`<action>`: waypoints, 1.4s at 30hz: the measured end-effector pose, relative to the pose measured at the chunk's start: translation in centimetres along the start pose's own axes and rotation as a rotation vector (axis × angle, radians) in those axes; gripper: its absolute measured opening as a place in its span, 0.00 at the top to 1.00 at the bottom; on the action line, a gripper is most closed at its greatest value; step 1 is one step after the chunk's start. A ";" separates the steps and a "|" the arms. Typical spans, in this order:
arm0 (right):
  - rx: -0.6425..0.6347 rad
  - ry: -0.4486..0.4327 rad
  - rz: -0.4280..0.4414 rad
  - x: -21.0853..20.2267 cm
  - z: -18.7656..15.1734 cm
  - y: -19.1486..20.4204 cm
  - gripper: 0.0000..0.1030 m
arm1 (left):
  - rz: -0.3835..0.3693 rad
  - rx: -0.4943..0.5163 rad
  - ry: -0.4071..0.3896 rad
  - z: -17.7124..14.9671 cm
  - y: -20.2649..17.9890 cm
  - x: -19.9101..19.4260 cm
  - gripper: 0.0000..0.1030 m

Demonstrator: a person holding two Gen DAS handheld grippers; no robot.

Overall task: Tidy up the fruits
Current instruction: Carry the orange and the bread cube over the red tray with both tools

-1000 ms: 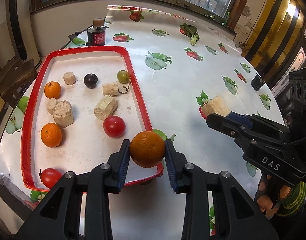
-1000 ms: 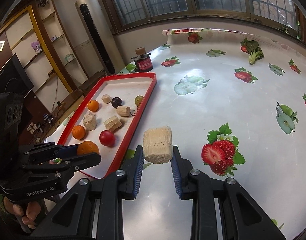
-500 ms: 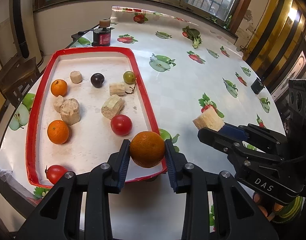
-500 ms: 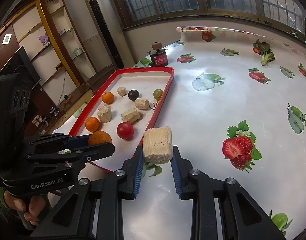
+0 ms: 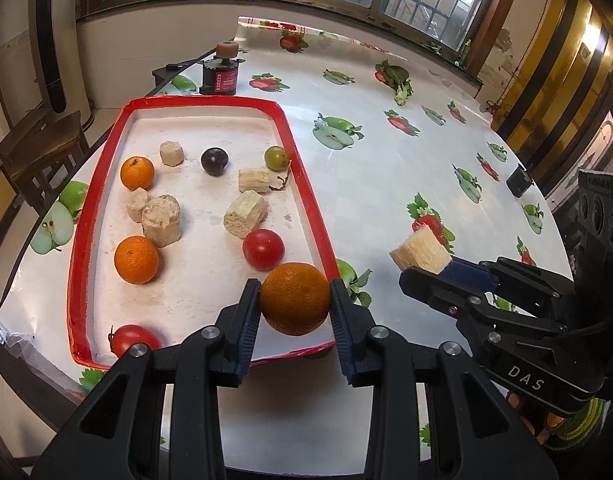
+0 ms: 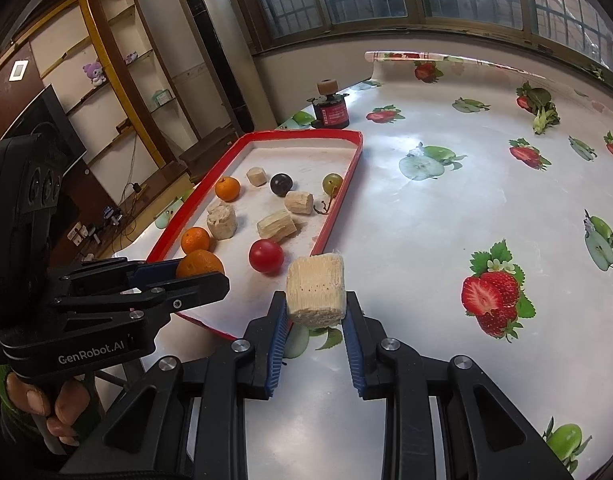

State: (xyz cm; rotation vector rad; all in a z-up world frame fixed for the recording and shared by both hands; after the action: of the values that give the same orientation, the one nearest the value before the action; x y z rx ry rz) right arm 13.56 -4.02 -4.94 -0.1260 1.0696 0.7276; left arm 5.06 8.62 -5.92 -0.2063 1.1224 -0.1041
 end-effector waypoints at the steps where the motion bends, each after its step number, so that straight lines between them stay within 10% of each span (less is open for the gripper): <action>1: -0.001 0.002 0.001 0.1 0.0 0.1 0.73 | 0.001 -0.003 -0.001 0.0 0.1 0.0 0.69; 42: -0.055 0.029 0.037 3.0 3.7 3.0 0.73 | 0.021 -0.095 -0.036 2.7 5.4 -0.6 0.69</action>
State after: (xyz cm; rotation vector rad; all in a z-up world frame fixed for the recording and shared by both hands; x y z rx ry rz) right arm 15.38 1.30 -4.84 -0.1646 1.0823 0.7909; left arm 7.15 14.29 -5.41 -0.2794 1.0947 -0.0281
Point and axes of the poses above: each gripper's, at about its wrist camera, not at the fingertips, and x roughly the way its jaws point, y to its left, z to its top, the point moved 6 cm from there along x, roughly the way its jaws point, and after that the axes turned 10 degrees about y, right-handed, at the moved point
